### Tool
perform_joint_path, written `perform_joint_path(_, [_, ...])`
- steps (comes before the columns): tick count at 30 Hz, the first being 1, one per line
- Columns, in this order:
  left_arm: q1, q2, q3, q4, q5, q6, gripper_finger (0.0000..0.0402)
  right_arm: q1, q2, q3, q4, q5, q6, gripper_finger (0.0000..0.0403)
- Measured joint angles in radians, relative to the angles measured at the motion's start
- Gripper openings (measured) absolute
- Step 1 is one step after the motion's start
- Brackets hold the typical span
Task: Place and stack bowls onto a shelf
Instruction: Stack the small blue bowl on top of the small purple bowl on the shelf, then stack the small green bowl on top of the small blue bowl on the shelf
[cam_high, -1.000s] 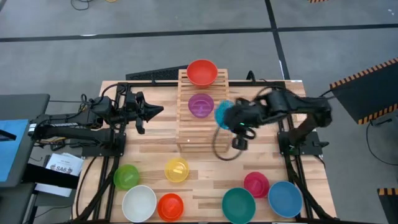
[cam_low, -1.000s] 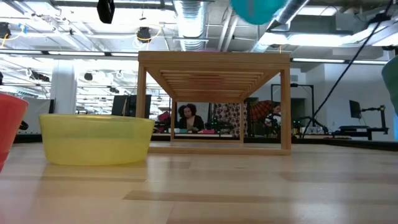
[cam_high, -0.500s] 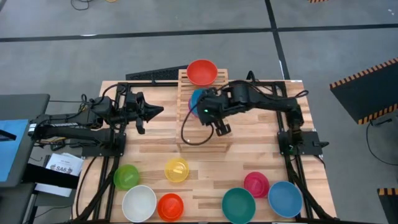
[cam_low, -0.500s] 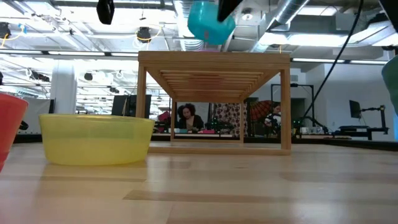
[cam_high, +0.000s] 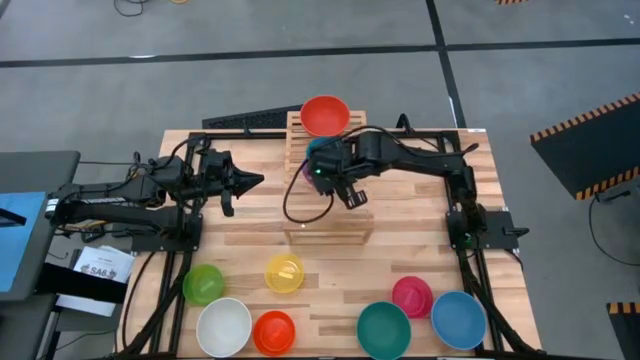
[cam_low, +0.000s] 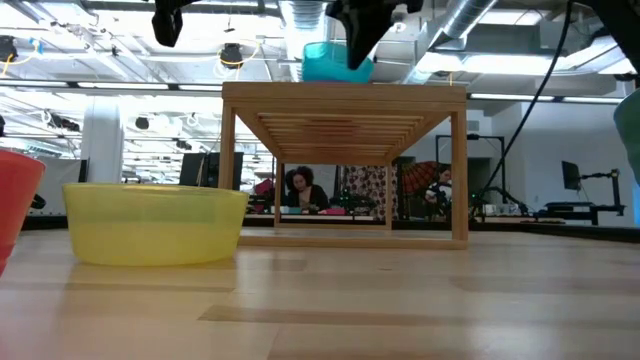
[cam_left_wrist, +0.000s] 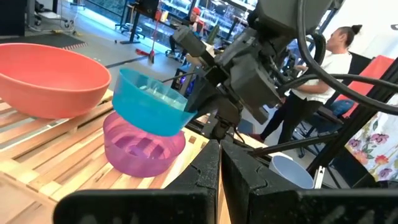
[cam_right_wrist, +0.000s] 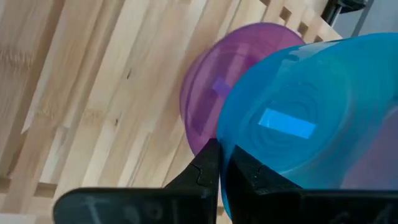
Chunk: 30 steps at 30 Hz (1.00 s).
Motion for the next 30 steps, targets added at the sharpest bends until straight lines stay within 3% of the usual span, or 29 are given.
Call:
perform_joint_path(10, [0.000, 0.000, 0.000, 0.000, -0.005, 0.002, 0.0000, 0.002, -0.001, 0.000, 0.002, -0.021, 0.001, 0.0080])
perform_joint_path(23, [0.000, 0.000, 0.000, 0.000, -0.004, 0.003, 0.0000, 0.008, -0.003, 0.000, 0.072, -0.001, 0.060, 0.0243])
perform_joint_path(30, [0.000, 0.000, 0.000, 0.000, -0.004, 0.003, 0.0000, 0.007, -0.056, -0.003, -0.075, -0.031, 0.263, 0.0255])
